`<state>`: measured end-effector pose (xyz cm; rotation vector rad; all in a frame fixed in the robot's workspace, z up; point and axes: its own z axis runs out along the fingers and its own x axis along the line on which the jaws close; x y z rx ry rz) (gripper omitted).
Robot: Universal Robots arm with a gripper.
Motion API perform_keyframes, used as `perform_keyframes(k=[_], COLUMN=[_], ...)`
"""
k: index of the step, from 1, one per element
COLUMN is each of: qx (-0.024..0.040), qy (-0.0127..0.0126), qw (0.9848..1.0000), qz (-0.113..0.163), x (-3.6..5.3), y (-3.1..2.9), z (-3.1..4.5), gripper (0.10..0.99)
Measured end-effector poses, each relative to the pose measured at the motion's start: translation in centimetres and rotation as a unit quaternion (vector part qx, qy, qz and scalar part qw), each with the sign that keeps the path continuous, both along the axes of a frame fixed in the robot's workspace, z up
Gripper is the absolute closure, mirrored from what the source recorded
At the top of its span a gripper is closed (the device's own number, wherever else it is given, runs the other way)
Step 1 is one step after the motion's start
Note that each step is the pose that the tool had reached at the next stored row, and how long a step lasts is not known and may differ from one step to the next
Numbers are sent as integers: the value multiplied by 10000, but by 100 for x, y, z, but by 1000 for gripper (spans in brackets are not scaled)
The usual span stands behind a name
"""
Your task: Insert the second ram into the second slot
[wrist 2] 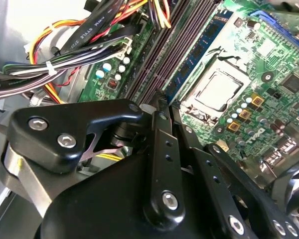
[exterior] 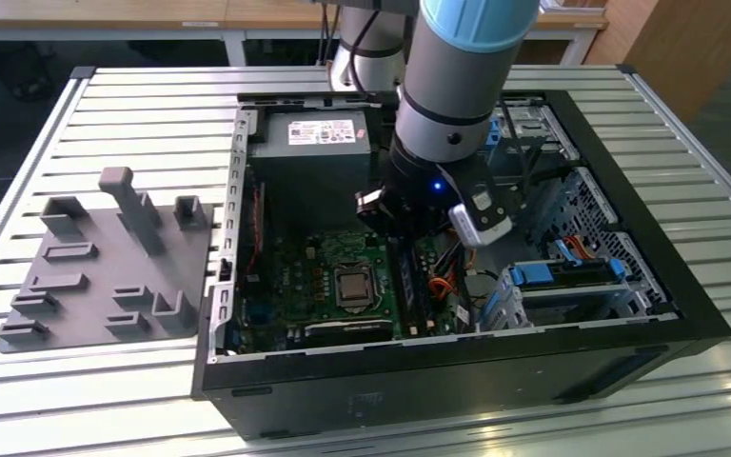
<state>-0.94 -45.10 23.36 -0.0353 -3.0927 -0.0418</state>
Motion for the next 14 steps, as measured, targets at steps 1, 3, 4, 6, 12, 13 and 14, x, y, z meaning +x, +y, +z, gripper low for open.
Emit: perform_keyframes(k=[1,3,4,6,12,13,14], qx=[0,-1,0,0,0,0,1], qy=[0,0,0,0,0,0,0], qw=[10000,10000,10000,10000,10000,10000,10000], qz=[-5,-11,-12,-18,-20,-21,-22], x=[0,0,0,0,1,0,1], y=[-1,-6,-9,-15,-36,-47,-56], z=[-12,-27,-32,-36,-39,-40,-43], gripper=[945,945,945,945,945,945,945])
